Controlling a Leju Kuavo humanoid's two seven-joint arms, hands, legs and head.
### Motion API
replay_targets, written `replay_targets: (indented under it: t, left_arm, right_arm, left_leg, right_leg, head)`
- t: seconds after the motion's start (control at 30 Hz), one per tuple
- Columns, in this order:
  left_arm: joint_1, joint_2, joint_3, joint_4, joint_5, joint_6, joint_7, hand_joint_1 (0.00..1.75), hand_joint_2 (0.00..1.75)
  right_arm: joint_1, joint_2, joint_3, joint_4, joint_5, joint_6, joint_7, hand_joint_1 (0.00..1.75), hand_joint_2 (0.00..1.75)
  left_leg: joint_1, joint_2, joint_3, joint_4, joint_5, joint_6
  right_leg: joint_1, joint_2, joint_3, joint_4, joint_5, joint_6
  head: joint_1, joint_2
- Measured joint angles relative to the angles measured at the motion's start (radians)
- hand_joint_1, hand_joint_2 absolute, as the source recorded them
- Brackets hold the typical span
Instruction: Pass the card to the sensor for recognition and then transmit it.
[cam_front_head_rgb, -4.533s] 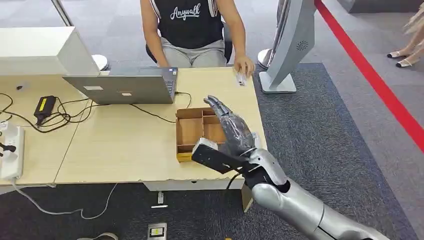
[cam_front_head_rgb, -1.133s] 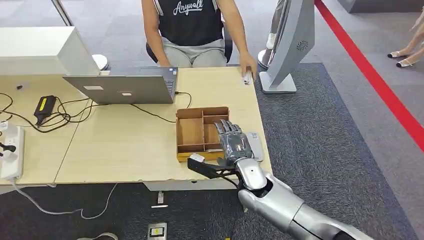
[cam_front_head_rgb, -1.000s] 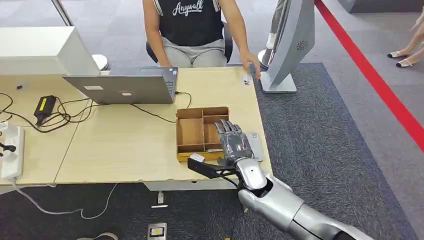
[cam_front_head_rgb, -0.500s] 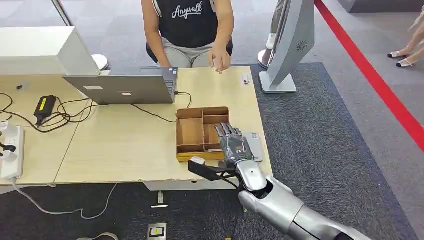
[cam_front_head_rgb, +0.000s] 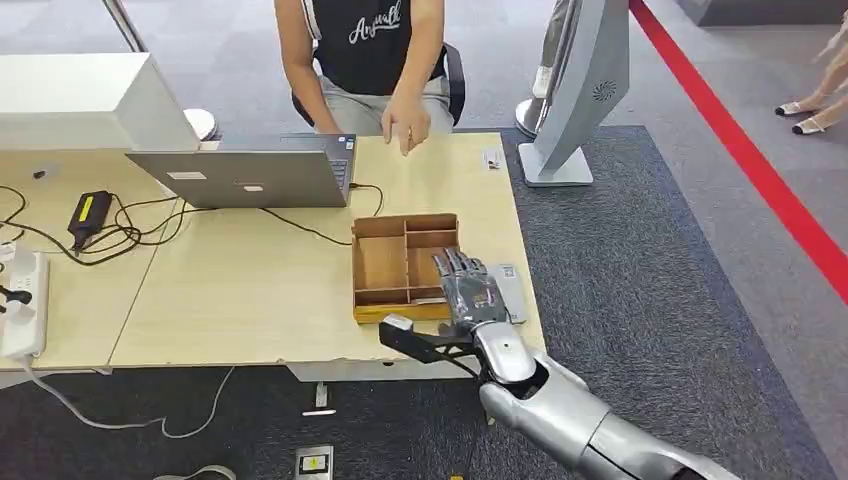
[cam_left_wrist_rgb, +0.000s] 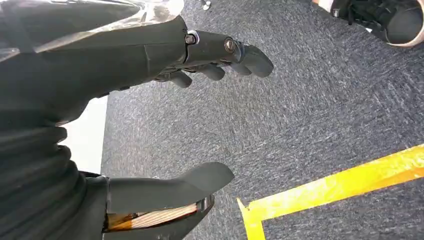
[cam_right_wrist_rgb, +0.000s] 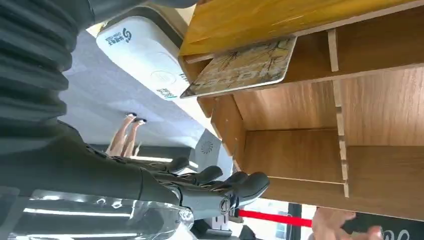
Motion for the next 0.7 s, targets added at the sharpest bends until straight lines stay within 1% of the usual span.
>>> replay_targets:
  t: [0.23, 0.27, 0.3, 0.33, 0.37, 0.7]
  left_arm:
    - [0.0, 0.0, 0.0, 0.0, 0.003, 0.0, 0.001, 0.0, 1.75]
    - [0.0, 0.0, 0.0, 0.0, 0.003, 0.0, 0.002, 0.0, 1.75]
    - [0.0, 0.0, 0.0, 0.0, 0.003, 0.0, 0.002, 0.0, 1.75]
    - [0.0, 0.0, 0.0, 0.0, 0.003, 0.0, 0.003, 0.0, 1.75]
    - [0.0, 0.0, 0.0, 0.0, 0.003, 0.0, 0.003, 0.0, 1.75]
    - [0.0, 0.0, 0.0, 0.0, 0.001, 0.0, 0.0, 0.0, 1.75]
  right_arm:
    - [0.005, -0.001, -0.001, 0.0, 0.001, 0.0, -0.005, 0.0, 1.75]
    - [0.005, -0.001, -0.001, 0.0, 0.001, 0.0, -0.006, 0.37, 1.75]
    - [0.005, -0.001, -0.001, 0.0, 0.001, 0.0, -0.006, 0.37, 1.75]
    - [0.005, -0.001, -0.001, 0.0, 0.001, 0.0, -0.006, 1.68, 1.75]
    - [0.005, -0.001, -0.001, 0.0, 0.001, 0.0, -0.006, 1.75, 1.75]
    - [0.007, -0.001, -0.002, 0.0, -0.003, 0.003, -0.009, 1.75, 1.75]
  left_leg:
    - [0.0, 0.0, 0.0, 0.0, 0.0, 0.0]
    - [0.0, 0.0, 0.0, 0.0, 0.0, 0.0]
    - [0.0, 0.0, 0.0, 0.0, 0.0, 0.0]
    - [0.0, 0.0, 0.0, 0.0, 0.0, 0.0]
    - [0.0, 0.0, 0.0, 0.0, 0.0, 0.0]
    - [0.0, 0.0, 0.0, 0.0, 0.0, 0.0]
  right_leg:
    - [0.0, 0.0, 0.0, 0.0, 0.0, 0.0]
    - [0.0, 0.0, 0.0, 0.0, 0.0, 0.0]
    - [0.0, 0.0, 0.0, 0.0, 0.0, 0.0]
    - [0.0, 0.0, 0.0, 0.0, 0.0, 0.0]
    - [0.0, 0.0, 0.0, 0.0, 0.0, 0.0]
    - [0.0, 0.0, 0.0, 0.0, 0.0, 0.0]
  head:
    - [0.0, 0.0]
    - [0.0, 0.0]
    - [0.0, 0.0]
    - [0.0, 0.0]
    - [0.0, 0.0]
    - [0.0, 0.0]
